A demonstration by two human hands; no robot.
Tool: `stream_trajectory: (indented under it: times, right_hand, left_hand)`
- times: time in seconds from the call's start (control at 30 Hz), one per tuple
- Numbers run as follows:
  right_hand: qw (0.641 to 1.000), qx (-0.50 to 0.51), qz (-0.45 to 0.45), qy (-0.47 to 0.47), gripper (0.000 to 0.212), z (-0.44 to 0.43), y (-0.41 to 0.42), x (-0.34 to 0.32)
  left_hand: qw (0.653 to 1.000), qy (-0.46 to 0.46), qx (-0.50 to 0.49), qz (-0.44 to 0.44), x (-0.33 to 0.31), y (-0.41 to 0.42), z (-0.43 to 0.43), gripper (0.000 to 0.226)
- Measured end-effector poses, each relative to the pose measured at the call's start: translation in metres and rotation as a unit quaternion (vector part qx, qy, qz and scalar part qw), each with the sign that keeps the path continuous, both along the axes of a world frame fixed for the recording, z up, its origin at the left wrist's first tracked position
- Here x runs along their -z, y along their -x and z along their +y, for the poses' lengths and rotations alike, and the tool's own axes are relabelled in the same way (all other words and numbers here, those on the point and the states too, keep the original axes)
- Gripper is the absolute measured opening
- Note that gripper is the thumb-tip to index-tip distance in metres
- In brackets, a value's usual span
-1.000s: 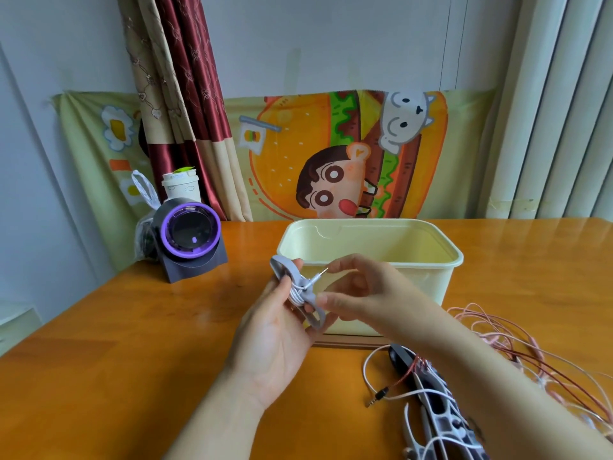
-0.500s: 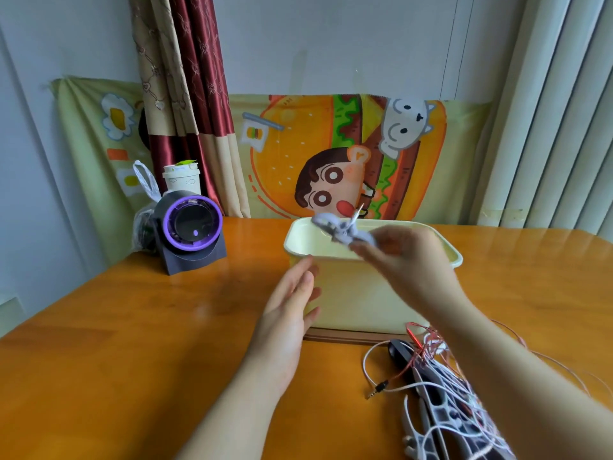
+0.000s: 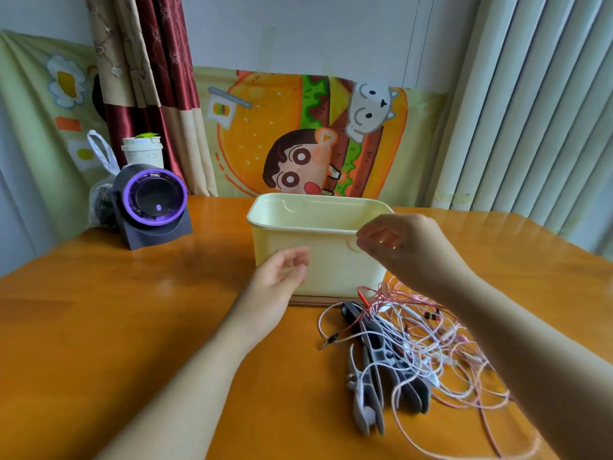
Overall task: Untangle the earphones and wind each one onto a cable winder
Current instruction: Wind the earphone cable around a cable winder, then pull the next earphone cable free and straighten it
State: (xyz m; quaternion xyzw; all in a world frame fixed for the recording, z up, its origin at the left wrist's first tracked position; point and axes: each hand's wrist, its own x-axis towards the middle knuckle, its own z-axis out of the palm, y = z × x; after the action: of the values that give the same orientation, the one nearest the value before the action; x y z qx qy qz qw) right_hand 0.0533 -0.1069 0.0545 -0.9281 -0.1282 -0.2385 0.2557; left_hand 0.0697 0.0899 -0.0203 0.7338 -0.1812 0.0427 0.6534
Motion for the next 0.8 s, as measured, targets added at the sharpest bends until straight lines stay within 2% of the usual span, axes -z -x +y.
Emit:
stream_trajectory:
  times: [0.13,0.3,0.43,0.57,0.63,0.7,0.8]
  right_hand:
    - [0.991,0.003,0.11,0.081,0.014,-0.034,0.023,0.013]
    - [0.971,0.0,0.195,0.139,0.016,-0.078,0.047,0.024]
    - [0.959,-0.007,0.238,0.155,0.018,-0.094,0.055,0.033]
    - [0.966,0.002,0.227,0.125,0.019,-0.097,0.052,0.044]
    - [0.969,0.009,0.222,0.108,0.018,-0.094,0.051,0.048]
    - [0.972,0.014,0.213,0.094,0.02,-0.09,0.05,0.051]
    - [0.974,0.012,0.202,0.101,0.024,-0.083,0.047,0.058]
  left_hand:
    - [0.991,-0.128,0.021,-0.035,0.007,0.011,-0.011,0.027]
    - [0.968,-0.232,0.032,-0.091,0.0,0.027,-0.036,0.023]
    - [0.918,-0.362,0.052,-0.155,-0.008,0.039,-0.064,0.02]
    - [0.846,-0.497,0.044,-0.189,-0.006,0.046,-0.088,0.031]
    - [0.823,-0.531,0.026,-0.2,-0.006,0.049,-0.094,0.026]
    - [0.836,-0.51,0.002,-0.205,-0.007,0.05,-0.095,0.021]
    - [0.906,-0.387,-0.029,-0.167,-0.012,0.05,-0.084,0.016]
